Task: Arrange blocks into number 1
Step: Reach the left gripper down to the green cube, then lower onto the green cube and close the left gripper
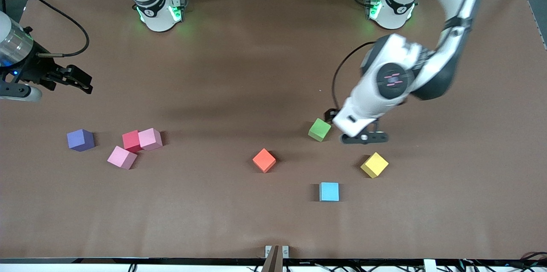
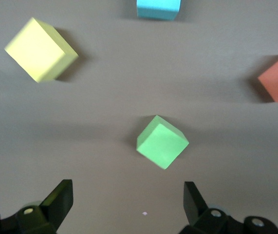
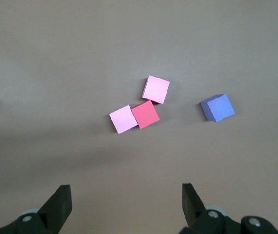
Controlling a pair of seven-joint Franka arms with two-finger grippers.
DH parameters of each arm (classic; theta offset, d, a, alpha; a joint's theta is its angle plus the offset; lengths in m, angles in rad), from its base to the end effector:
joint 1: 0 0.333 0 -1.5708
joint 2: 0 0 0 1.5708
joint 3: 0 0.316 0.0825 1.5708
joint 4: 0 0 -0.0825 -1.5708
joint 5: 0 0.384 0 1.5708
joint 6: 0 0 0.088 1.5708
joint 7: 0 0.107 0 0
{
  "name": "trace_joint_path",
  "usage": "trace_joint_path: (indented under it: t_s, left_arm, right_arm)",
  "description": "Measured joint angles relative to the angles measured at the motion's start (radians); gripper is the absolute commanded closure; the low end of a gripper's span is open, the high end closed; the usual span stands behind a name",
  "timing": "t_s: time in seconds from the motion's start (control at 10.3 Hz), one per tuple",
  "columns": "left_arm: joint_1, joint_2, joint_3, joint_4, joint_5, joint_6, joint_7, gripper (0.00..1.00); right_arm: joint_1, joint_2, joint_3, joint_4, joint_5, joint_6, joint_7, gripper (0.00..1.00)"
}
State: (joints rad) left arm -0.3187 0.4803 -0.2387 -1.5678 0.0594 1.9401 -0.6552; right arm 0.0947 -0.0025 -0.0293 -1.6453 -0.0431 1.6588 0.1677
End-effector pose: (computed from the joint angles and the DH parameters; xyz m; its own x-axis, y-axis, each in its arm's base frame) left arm 0.5847 -0.3350 0.3635 0.9896 0.0946 -0.1087 0.0938 -0.9955 -0.0125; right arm 0.5594 0.0324 0.5984 0.9949 -0.0982 0.0229 -0.0991 -0.9943 0.0396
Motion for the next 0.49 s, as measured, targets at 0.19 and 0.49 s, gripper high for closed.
trace_joint_path:
  t_s: [0.19,0.49]
  left_arm:
    - [-0.046,0.052,0.0,0.0,0.011,0.015,-0.196,0.0]
    - [-0.063,0.1,0.002,-0.007,0.028,0.05,-0.429,0.0]
  right_arm:
    - [0.0,0.0,0.001,0.0,0.0,0.0,0.0,0.0]
    - [0.0,0.0,0.001,0.0,0.0,0.0,0.0,0.0]
